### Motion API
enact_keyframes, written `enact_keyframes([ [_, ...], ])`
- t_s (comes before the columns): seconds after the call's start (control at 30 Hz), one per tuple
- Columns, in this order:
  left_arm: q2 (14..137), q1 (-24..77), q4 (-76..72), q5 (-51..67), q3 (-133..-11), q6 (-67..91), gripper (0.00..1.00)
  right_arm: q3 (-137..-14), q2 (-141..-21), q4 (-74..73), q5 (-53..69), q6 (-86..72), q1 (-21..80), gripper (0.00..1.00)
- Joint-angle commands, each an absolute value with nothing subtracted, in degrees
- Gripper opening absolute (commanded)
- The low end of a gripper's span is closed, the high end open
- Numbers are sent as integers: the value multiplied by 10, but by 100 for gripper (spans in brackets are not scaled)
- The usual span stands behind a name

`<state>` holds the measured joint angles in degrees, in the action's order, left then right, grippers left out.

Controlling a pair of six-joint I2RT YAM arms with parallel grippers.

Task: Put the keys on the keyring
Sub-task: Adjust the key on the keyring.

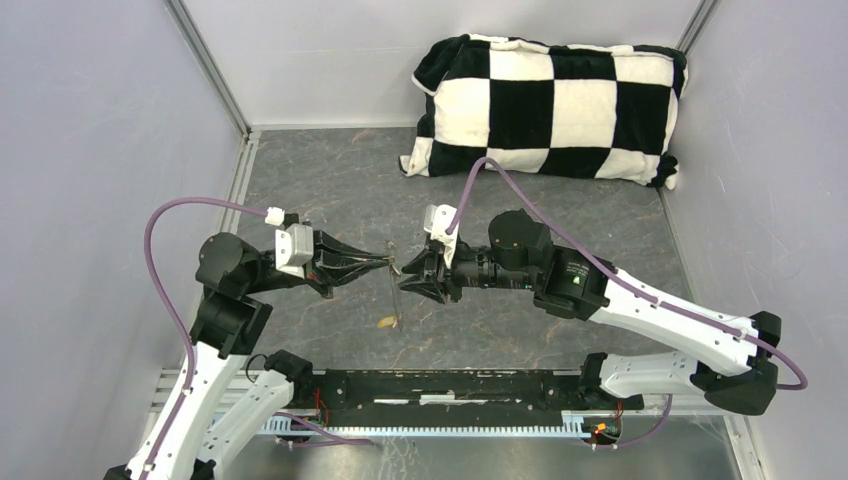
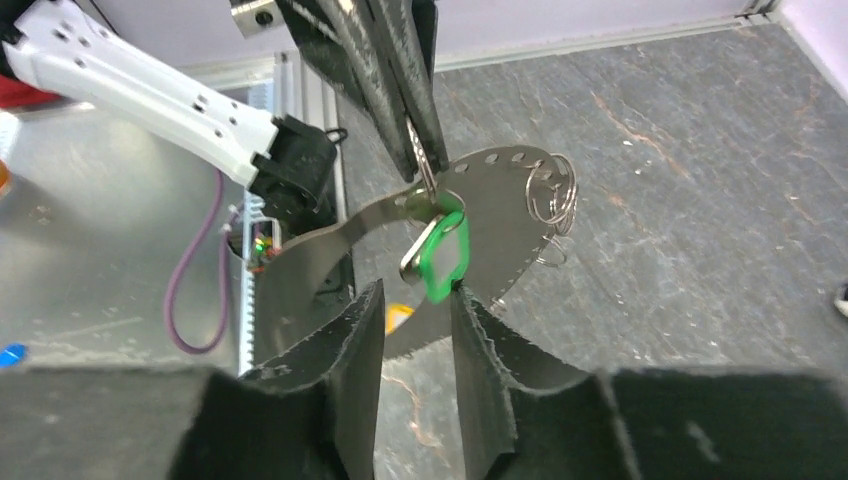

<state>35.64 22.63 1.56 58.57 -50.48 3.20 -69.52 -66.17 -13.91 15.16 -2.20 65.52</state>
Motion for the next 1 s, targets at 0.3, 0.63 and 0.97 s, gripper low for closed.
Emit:
enact_keyframes([
  [0.3,367,227,-3,627,-512,34,2,-814,-661,-192,133,49,643,58],
  [0.63,359,227,14,635,-518,34,2,-832,-706,-170,195,40,635,39],
  [0.97,355,228,14,625,-512,26,2,-810,-699,-150,218,23,634,42],
])
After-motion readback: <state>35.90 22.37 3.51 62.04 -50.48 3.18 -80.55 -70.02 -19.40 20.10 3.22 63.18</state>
